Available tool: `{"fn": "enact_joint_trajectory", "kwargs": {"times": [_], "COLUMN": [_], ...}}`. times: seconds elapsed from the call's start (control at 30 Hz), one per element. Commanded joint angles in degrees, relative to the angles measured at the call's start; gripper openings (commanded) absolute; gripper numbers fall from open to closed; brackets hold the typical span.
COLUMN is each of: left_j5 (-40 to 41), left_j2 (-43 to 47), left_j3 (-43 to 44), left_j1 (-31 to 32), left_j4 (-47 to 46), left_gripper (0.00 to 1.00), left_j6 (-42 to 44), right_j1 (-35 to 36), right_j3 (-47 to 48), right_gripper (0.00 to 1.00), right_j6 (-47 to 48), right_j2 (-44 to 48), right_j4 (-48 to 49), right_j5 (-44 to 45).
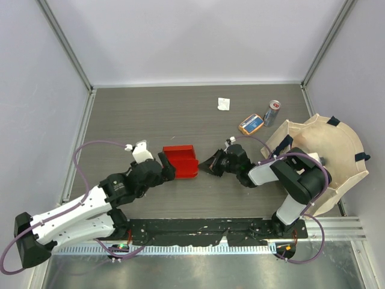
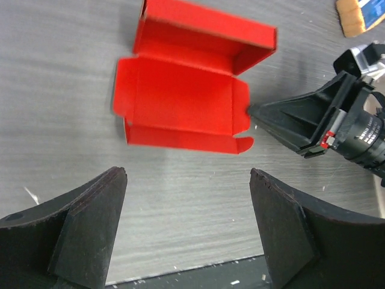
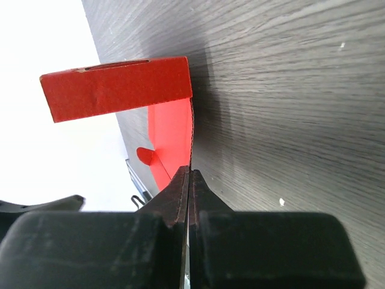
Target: Fold the paper box
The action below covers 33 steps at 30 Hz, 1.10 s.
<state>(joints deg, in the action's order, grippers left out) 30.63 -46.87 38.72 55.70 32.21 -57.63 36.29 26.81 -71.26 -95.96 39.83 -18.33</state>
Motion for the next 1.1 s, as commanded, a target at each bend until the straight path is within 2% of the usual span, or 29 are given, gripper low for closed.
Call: {"fn": "enact_joint_trajectory", "kwargs": {"times": [0.0,0.03,0.07,0.1,0.17,0.23,0.37,0.4,0.57,0.63,0.7,0.77,0.8,0.83,0.9,0.93,1.0,1.07], "left_j5": [-2.41,-3.03,-4.17,-4.79,-5.41,-5.93,-8.31,-8.66,-7.52,-8.22,-8.22,-6.82,-6.38,-5.94,-4.88,-4.53,-3.65,-2.17], "left_j2": [3.26,4.76,7.64,8.72,9.78,8.56,3.73,1.11,-8.39,-14.09,-17.18,-19.92,-20.36,-20.54,-20.1,-19.49,-16.16,-13.7], "left_j3": [-3.19,-5.47,-10.54,-13.03,-18.47,-20.08,-22.63,-23.51,-25.8,-25.71,-25.62,-25.62,-25.54,-25.45,-25.62,-25.45,-24.75,-23.43], "left_j1": [-0.16,-0.24,-0.5,-0.86,-1.82,-2.7,-4.64,-4.81,-5.95,-6.48,-6.57,-6.57,-6.57,-6.66,-6.66,-6.66,-6.66,-6.66], "left_j4": [4.22,1.74,-1.24,-8.58,-13.81,-17.43,-23.31,-28.72,-43.42,-47.48,-52.84,-56.71,-56.99,-57.25,-57.61,-56.91,-51.22,-42.9], "left_gripper": [0.87,0.87,0.87,0.87,0.87,0.87,0.87,0.88,0.95,0.95,0.88,0.77,0.72,0.61,0.51,0.42,0.34,0.23], "left_j6": [-20.3,-27.38,-30.24,-33.05,-39.82,-44.13,-49.41,-50.21,-52.58,-53.38,-53.64,-52.77,-51.72,-50.93,-48.99,-47.16,-45.04,-41.7], "right_j1": [0.01,0.01,0.01,0.09,0.09,0.01,0.01,0.09,0.71,1.15,1.32,1.67,1.68,1.59,1.76,1.76,1.76,1.85], "right_j3": [1.93,1.76,1.5,1.23,0.27,-0.26,-0.62,-0.79,-1.49,-2.02,-2.37,-2.55,-2.64,-2.81,-2.99,-2.64,-0.2,2.53], "right_gripper": [0.01,0.01,0.01,0.01,0.01,0.01,0.01,0.01,0.01,0.01,0.01,0.01,0.01,0.01,0.01,0.01,0.04,0.11], "right_j6": [-2.65,-3.52,-3.88,-4.49,-5.29,-5.99,-6.34,-6.34,-6.26,-5.64,-5.2,-4.85,-3.89,-3.36,-2.04,0.31,4.01,12.87], "right_j2": [1.57,1.57,1.48,1.48,1.74,1.83,2.01,2.01,2.09,2.45,3.15,3.67,4.55,4.99,6.83,7.71,9.47,12.46], "right_j4": [4.55,4.9,6.29,6.92,7.89,8.42,8.95,9.03,9.82,9.48,8.95,8.07,7.28,5.97,4.3,1.24,-3.86,-13.78], "right_j5": [-0.57,-0.66,-0.57,-0.48,-0.13,-0.04,-0.22,-0.13,0.48,0.92,1.1,1.45,1.54,2.15,2.85,3.9,4.96,7.59]}}
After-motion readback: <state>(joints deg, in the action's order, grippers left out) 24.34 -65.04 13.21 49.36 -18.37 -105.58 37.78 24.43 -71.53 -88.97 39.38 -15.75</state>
